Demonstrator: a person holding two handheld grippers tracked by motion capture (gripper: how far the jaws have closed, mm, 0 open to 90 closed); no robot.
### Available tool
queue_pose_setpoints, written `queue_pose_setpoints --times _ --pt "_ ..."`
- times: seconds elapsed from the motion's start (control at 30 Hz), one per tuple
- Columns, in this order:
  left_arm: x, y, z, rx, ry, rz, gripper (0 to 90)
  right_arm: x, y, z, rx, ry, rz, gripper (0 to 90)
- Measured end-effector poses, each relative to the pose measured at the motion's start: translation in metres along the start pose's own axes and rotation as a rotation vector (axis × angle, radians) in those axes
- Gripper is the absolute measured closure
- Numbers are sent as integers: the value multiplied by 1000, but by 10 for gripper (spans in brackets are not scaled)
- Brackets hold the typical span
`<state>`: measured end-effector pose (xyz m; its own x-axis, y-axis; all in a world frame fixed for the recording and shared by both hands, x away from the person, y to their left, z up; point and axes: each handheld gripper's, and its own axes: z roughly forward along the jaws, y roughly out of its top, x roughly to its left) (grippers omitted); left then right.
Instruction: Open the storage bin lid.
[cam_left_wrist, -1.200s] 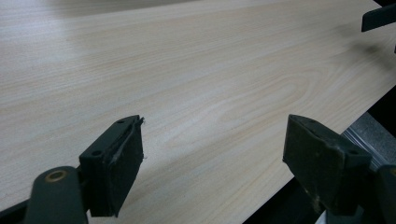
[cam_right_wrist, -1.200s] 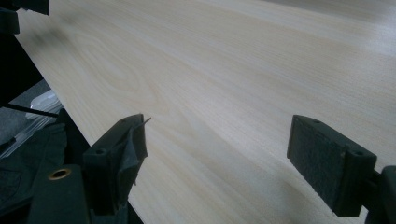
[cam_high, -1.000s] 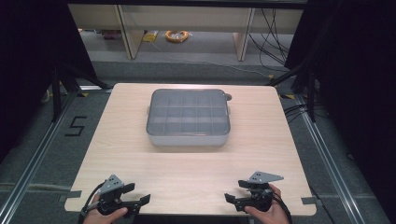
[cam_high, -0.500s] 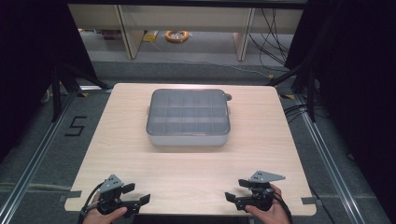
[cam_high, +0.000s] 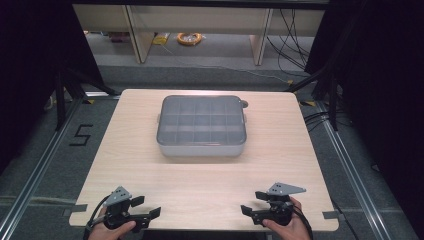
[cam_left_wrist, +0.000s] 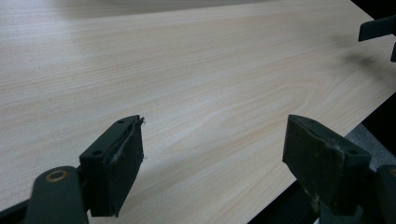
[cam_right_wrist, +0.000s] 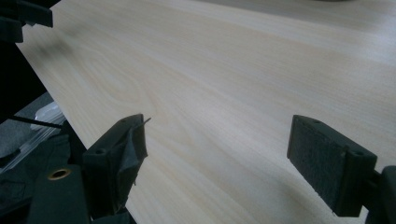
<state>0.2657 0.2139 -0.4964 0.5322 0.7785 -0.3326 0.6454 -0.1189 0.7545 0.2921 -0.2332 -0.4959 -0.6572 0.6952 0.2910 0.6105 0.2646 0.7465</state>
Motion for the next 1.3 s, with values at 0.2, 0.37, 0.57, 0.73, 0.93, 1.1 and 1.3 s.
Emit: queue_pose_setpoints --times 0.2,0.37,0.57,0.73,0.93,1.1,1.3 --pt "1 1 0 1 0 5 197 -1 4 -4 -24 -20 5 206" --pt "3 6 0 -20 -3 -24 198 -3 6 -4 -52 -15 14 208" --pt "7 13 1 -26 -8 -40 199 -7 11 -2 -75 -5 16 212" --pt "8 16 5 -21 -21 -55 200 -10 13 -2 -92 9 78 223" --pt "9 20 6 -26 -18 -47 200 -15 17 -4 -118 -25 39 224" --pt "12 23 8 -27 -20 -55 201 -21 22 -2 -128 0 96 226" --pt "16 33 12 -43 -16 -65 201 -30 31 3 -148 -17 113 234"
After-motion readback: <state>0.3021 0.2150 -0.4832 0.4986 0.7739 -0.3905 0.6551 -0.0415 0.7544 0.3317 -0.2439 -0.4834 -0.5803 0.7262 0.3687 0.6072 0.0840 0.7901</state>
